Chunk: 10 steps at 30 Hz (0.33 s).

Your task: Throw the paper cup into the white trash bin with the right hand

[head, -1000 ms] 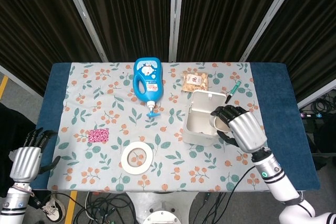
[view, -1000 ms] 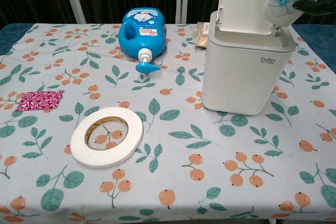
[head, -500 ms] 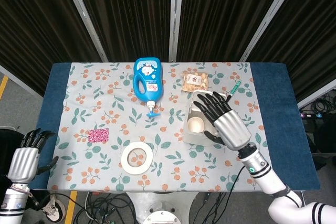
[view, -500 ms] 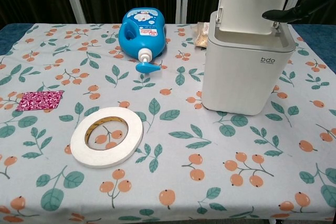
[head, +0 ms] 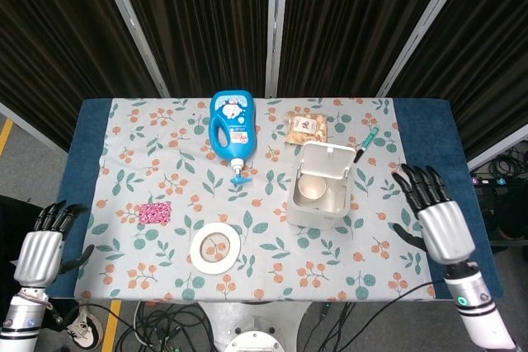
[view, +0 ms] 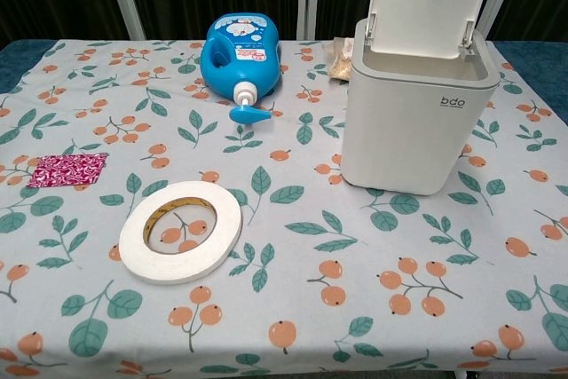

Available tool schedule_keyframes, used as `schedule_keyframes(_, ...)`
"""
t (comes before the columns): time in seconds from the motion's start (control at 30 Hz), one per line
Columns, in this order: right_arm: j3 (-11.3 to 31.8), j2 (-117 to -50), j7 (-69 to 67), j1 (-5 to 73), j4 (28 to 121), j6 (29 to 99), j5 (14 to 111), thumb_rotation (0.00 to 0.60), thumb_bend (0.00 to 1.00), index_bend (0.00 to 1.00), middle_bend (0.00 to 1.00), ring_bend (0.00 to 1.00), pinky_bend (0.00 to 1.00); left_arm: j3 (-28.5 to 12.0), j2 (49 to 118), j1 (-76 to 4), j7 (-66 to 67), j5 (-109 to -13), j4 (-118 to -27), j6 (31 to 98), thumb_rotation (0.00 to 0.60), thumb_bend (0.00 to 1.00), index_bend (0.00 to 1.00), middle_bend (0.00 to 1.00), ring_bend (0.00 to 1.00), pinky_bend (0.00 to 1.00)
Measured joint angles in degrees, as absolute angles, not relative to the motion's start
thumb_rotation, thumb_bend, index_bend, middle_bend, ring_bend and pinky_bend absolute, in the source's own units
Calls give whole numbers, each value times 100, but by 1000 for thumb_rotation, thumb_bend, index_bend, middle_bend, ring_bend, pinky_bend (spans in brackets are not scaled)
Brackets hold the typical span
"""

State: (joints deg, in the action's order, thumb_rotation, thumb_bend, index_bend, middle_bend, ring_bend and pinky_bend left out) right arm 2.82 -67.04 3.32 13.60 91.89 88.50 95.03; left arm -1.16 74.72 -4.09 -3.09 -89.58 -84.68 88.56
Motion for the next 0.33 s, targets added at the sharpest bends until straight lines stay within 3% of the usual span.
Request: schedule_keyframes(0.33,-90,-7053,-494,581,7541,8826,8738,600,45,0,0,0,0,-135,7430,-425,-185,-9014,-8565,8913,600,245,216,195,82,109)
